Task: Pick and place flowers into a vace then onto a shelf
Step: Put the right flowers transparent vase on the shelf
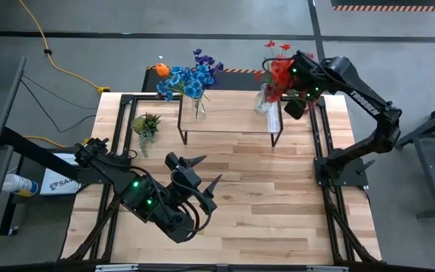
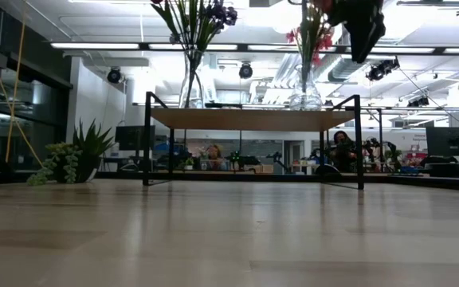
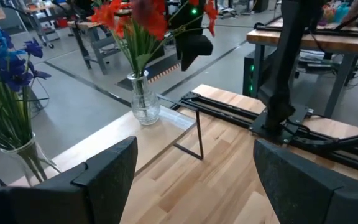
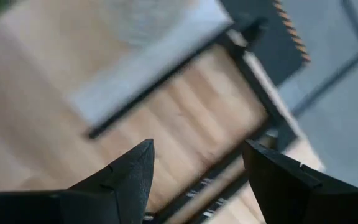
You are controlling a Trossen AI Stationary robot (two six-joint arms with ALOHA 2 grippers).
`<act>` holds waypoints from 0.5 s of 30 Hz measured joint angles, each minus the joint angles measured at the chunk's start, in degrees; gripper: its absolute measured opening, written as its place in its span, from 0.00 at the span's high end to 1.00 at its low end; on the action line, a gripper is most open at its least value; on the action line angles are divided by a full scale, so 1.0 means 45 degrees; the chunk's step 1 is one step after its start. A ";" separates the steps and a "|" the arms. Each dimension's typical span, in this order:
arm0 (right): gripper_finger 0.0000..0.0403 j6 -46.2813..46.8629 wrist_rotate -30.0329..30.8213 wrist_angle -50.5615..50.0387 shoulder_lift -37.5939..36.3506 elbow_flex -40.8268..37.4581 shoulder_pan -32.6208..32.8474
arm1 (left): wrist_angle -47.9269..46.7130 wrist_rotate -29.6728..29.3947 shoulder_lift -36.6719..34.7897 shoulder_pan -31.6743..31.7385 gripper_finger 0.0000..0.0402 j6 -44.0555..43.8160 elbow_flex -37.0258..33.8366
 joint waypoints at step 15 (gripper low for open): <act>0.41 -0.0623 0.1501 0.0010 -0.0377 0.0000 0.0847 | -0.0535 0.1913 0.0005 -0.0005 0.12 0.0194 0.0000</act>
